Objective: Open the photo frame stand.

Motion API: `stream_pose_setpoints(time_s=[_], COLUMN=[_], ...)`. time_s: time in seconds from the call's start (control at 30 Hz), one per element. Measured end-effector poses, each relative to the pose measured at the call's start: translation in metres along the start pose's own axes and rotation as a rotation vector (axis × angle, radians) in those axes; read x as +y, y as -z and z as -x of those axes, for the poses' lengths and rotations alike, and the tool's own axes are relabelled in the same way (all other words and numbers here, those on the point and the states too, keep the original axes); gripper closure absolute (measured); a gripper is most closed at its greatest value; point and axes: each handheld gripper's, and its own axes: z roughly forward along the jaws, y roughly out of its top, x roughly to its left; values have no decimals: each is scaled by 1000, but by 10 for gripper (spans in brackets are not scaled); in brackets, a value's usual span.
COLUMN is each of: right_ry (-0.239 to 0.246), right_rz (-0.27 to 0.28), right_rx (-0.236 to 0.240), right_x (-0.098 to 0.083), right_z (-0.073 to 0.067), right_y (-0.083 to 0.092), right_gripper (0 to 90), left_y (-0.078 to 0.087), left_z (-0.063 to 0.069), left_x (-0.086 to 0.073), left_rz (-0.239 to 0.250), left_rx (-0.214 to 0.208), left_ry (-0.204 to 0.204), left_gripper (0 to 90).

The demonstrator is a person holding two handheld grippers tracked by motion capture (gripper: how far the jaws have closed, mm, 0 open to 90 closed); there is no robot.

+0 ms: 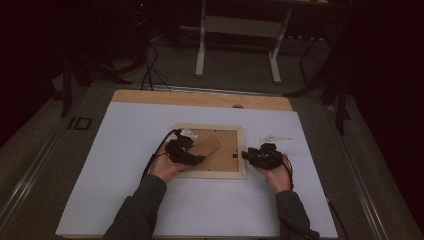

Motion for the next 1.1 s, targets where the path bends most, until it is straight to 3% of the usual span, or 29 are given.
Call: stream_pose_setpoints(time_s=[0.37, 0.73, 1.1], right_ry=[-12, -1, -22], right_rz=[-9, -6, 3], right_rx=[9, 14, 26], right_x=[9, 21, 33], right_z=[8, 7, 6], right_y=[-1, -3, -10], right_gripper=[580, 541, 433], left_y=[6, 9, 13], left_z=[11, 17, 24], left_x=[-2, -4, -8], left_rz=[32, 55, 82], left_rx=[46, 75, 105], left_ry=[-43, -74, -102], left_gripper=[422, 421, 421])
